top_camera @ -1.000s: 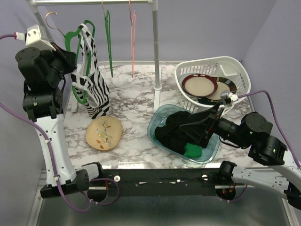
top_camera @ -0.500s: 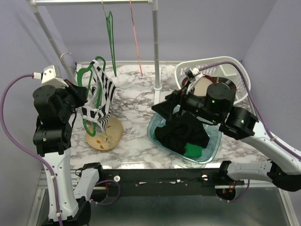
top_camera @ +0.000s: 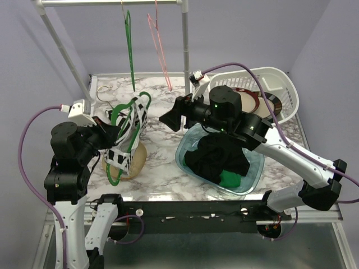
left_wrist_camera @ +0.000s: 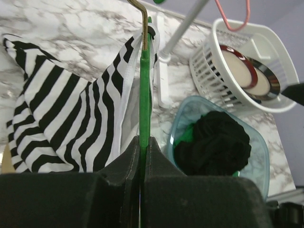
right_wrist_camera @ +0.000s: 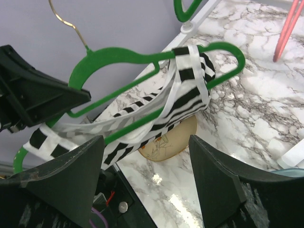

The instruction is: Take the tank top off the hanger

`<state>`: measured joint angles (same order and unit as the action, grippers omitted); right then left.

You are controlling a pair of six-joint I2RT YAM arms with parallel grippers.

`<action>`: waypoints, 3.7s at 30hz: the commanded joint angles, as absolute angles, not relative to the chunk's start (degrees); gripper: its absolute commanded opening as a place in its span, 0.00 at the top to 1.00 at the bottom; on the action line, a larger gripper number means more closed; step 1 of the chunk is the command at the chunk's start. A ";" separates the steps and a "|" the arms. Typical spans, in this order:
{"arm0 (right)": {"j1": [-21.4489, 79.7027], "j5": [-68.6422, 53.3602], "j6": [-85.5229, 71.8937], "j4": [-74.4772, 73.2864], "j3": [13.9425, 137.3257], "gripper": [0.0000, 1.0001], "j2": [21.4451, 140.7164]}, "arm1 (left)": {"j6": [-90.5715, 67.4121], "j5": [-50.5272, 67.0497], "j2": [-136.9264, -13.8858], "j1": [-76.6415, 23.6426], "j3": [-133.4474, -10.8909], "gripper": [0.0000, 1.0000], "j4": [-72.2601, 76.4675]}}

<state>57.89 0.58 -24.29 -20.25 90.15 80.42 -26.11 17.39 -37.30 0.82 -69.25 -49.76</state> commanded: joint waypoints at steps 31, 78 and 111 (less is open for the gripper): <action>62.58 24.78 -16.35 -10.46 78.91 0.32 78.92 | -27.95 35.24 -31.73 -9.58 -66.36 1.00 -39.64; 48.25 23.03 -13.54 -11.87 75.85 0.93 74.01 | -21.45 27.16 -34.45 -14.24 -76.20 1.00 -45.62; 50.27 -24.33 -24.79 8.09 60.64 0.99 70.66 | -30.94 16.10 -27.86 -14.24 -68.47 1.00 -18.47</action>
